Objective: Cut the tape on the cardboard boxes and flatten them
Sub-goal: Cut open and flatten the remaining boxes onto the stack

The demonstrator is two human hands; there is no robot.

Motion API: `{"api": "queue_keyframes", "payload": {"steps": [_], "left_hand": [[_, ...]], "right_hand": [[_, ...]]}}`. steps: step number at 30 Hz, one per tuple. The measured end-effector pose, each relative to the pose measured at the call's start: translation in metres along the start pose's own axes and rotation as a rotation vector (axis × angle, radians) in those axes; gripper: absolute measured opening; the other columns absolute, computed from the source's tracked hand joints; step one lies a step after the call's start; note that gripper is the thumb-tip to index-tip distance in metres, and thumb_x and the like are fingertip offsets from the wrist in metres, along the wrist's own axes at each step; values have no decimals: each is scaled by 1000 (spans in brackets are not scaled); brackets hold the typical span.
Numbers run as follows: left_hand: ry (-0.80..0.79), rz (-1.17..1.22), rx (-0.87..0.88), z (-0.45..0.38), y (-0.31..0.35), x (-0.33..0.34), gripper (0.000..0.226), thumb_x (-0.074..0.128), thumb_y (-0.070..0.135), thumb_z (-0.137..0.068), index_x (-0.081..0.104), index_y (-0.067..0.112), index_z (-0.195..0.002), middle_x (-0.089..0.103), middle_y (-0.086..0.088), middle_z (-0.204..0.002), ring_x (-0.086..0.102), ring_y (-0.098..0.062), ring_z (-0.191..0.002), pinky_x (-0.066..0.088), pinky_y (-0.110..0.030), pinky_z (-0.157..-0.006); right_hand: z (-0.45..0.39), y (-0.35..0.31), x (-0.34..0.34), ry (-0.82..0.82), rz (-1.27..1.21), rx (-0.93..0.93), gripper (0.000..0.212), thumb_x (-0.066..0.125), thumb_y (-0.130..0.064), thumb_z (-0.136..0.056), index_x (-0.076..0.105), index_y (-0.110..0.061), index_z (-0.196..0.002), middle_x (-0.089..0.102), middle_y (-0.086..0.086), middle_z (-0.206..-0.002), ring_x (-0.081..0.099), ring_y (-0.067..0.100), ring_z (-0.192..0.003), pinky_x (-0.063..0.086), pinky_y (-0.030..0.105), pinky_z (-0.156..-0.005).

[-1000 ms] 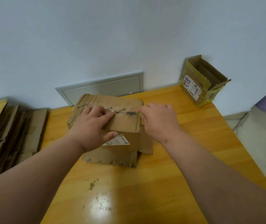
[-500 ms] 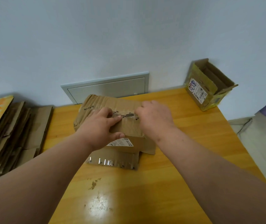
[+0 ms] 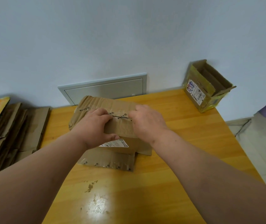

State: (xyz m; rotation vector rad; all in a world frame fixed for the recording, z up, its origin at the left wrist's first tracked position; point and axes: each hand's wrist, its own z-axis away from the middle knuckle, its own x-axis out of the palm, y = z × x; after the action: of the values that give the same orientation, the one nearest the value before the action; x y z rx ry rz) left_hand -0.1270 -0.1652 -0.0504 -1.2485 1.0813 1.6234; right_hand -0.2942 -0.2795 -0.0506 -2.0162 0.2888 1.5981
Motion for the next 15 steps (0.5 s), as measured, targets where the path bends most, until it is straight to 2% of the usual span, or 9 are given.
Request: {"api": "queue_keyframes", "payload": {"steps": [5,8,10,15], "left_hand": [[-66,-24,-62,10,-11,18,91,65,72,-73,39,26,-147,38,8,-139,32,-17,-128,30,-36,-112],[-65,-82,-88,17,-18,30,96,65,71,-74,28,29,-152,30,9,-146,22,-19,-133,24,-37,-116],[-68,-96,-97,14,-21,34,94,64,68,-77,23,32,-155,25,9,-149,18,-20,-137,21,-38,-117],[-77,-60,-125,1,-17,33,80,56,66,-85,26,39,-153,25,10,-152,23,-20,-139,27,-41,-115]], "right_hand": [[-1,-10,10,-55,-53,-31,27,52,1,-85,64,-15,-102,34,-3,-80,37,21,-84,28,31,-60],[-1,-9,17,-60,-51,-29,29,46,6,-83,62,-14,-99,24,-6,-71,40,22,-82,20,28,-53],[-3,-2,19,-75,-43,-11,31,45,5,-84,63,-14,-102,21,-7,-71,38,22,-82,24,30,-56],[-8,11,20,-63,-51,27,24,51,-7,-89,67,-17,-104,35,-1,-84,49,29,-93,30,32,-62]]}}
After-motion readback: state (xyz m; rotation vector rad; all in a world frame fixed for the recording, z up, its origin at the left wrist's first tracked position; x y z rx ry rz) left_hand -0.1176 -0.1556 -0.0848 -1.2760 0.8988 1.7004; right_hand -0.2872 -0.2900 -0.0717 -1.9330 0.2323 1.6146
